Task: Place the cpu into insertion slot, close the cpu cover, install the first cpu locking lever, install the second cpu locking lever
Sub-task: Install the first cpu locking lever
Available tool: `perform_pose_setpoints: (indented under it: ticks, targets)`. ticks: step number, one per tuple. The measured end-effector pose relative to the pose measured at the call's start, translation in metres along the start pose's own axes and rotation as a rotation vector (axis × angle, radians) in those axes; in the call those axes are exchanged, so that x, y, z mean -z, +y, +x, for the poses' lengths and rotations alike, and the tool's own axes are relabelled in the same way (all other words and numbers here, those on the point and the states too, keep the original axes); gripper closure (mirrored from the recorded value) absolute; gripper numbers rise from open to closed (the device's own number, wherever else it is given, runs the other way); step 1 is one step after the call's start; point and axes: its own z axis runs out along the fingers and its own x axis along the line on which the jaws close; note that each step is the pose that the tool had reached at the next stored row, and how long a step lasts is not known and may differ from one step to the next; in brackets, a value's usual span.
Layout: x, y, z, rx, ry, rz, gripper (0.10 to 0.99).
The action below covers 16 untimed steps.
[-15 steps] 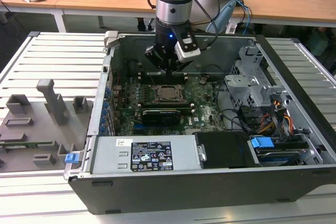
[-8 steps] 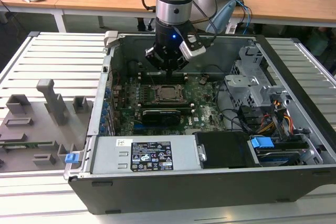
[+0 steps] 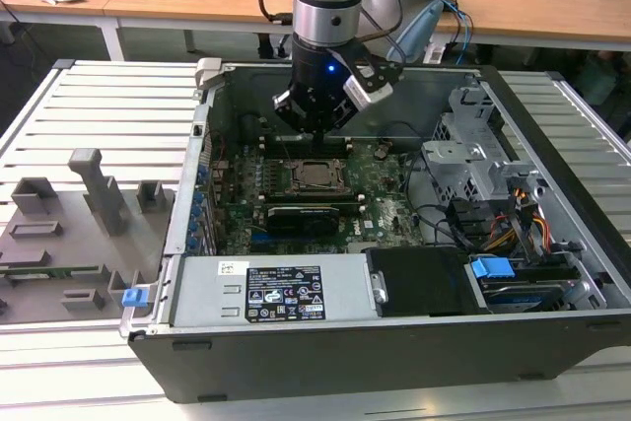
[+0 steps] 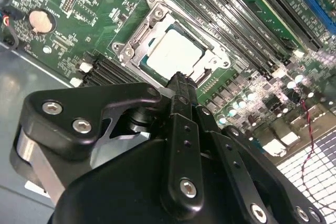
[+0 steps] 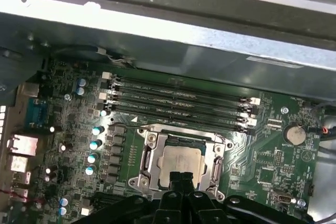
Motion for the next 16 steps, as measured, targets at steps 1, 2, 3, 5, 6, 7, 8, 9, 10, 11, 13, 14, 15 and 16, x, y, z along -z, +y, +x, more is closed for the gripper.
perform_pose_setpoints:
  ticks: [1,2,3,5,6,7,8,9,10,11,13,14,15,16]
  targets:
    - [0.0,0.0,0.0,0.007,0.0,0.0,0.98]
    - [0.0,0.0,0.0,0.016,0.0,-0.001,0.98]
    - [0.0,0.0,0.0,0.023,0.0,-0.001,0.98]
    - [0.0,0.0001,0.0007,0.034,-0.0004,-0.001,0.98]
    - [0.0001,0.0006,0.0035,0.035,-0.0022,-0.001,0.98]
    - [0.0001,0.0013,0.0073,0.035,-0.0038,-0.001,0.98]
    - [0.0001,0.002,0.0105,0.028,-0.0047,-0.001,0.98]
    - [0.0002,0.002,0.0107,0.012,-0.0047,-0.001,0.98]
    - [0.0001,0.0022,0.0114,-0.007,-0.0049,0.0,0.98]
    - [0.0002,0.0025,0.0132,-0.014,-0.005,0.0,0.98]
    - [0.0003,0.0036,0.0194,-0.014,-0.005,-0.001,0.98]
    - [0.0003,0.0041,0.0224,-0.014,-0.005,-0.001,0.98]
    - [0.0004,0.0046,0.0248,-0.014,-0.0051,-0.001,0.98]
    - [0.0004,0.0049,0.0267,-0.014,-0.0051,-0.001,0.98]
